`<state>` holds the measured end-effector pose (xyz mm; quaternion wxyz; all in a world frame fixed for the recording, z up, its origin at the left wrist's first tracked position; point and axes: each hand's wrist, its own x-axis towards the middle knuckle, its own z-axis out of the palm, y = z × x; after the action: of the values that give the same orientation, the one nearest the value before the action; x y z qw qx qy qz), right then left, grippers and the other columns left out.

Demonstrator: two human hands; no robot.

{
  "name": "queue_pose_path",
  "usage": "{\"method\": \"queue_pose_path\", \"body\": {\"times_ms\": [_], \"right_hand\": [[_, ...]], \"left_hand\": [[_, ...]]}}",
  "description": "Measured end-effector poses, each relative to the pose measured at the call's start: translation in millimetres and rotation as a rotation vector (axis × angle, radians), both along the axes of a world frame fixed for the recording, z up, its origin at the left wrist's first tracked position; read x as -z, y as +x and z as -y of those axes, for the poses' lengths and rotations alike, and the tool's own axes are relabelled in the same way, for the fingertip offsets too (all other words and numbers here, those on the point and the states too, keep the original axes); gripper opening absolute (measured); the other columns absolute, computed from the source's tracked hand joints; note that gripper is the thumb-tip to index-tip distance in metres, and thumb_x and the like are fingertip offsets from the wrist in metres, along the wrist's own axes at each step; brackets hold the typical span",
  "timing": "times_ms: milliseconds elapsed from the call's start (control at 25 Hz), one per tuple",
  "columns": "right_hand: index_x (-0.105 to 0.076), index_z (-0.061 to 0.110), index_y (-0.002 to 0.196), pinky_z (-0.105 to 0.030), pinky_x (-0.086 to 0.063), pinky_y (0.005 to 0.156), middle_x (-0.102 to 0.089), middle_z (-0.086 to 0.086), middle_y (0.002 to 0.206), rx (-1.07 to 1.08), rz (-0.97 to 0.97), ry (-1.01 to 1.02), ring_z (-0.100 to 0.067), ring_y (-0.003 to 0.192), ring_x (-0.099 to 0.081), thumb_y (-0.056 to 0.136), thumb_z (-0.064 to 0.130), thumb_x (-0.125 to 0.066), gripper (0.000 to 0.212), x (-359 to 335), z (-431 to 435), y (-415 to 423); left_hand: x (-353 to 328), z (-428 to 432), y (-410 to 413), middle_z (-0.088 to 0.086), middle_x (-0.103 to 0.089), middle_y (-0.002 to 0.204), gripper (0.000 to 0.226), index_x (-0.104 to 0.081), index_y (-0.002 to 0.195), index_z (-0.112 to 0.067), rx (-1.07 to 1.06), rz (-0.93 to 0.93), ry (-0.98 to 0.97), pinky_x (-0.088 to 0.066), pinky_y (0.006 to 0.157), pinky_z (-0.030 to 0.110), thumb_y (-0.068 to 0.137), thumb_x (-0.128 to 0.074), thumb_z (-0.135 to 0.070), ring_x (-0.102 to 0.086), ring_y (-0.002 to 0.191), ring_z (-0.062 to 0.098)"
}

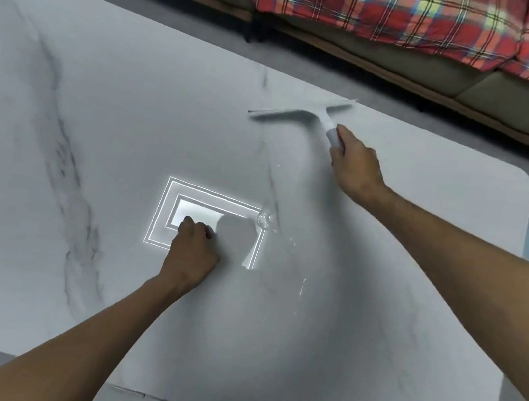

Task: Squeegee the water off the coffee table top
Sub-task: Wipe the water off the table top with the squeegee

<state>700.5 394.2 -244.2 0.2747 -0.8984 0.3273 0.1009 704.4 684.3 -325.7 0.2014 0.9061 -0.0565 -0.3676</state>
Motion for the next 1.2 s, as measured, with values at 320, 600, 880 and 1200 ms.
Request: {"method": "queue_pose_path", "body": {"times_ms": [320,600,880,1200], "right_hand": [[-0.038,0.018,0.122,-0.04,-0.038,0.068,-0.061,-0.019,0.098,-0.269,-0.126,-0.17,-0.041,0.084,-0.052,0.099,0.016,-0.029,0.024,19,34,49],[0.002,0.042,0.149,-0.031,-0.04,0.068,-0.053,-0.002,0.091,-0.334,-0.442,-0.092,-0.024,0.077,-0.055,0.1,0.031,-0.028,0.059,-19,59,-136],[-0.037,0.026,0.129,-0.044,-0.045,0.078,-0.063,-0.025,0.109,-0.235,-0.201,-0.167,-0.046,0.094,-0.058,0.103,0.04,-0.023,0.033,-37,102,-49],[-0.024,0.018,0.14,-0.043,-0.041,0.083,-0.056,-0.028,0.116,-0.152,-0.352,-0.089,-0.046,0.101,-0.053,0.101,0.023,-0.026,0.04,-11,79,-31]], "left_hand": [[10,19,4,0.032,-0.007,0.154,0.035,-0.051,0.117,-0.01,0.086,-0.171,0.065,-0.034,0.11,0.045,0.082,-0.047,-0.011,-0.002,0.148,0.038],[2,36,19,0.037,0.002,0.153,0.047,-0.044,0.123,-0.015,0.051,-0.303,0.116,-0.035,0.104,0.043,0.077,-0.054,-0.016,0.003,0.146,0.045],[4,44,31,0.043,-0.008,0.146,0.053,-0.043,0.13,-0.016,0.094,-0.352,0.187,-0.035,0.107,0.046,0.078,-0.054,-0.023,-0.009,0.139,0.054],[10,37,28,0.044,-0.013,0.139,0.039,-0.043,0.095,-0.025,0.144,-0.41,0.208,-0.038,0.076,0.035,0.057,-0.05,-0.03,-0.012,0.134,0.054]]}}
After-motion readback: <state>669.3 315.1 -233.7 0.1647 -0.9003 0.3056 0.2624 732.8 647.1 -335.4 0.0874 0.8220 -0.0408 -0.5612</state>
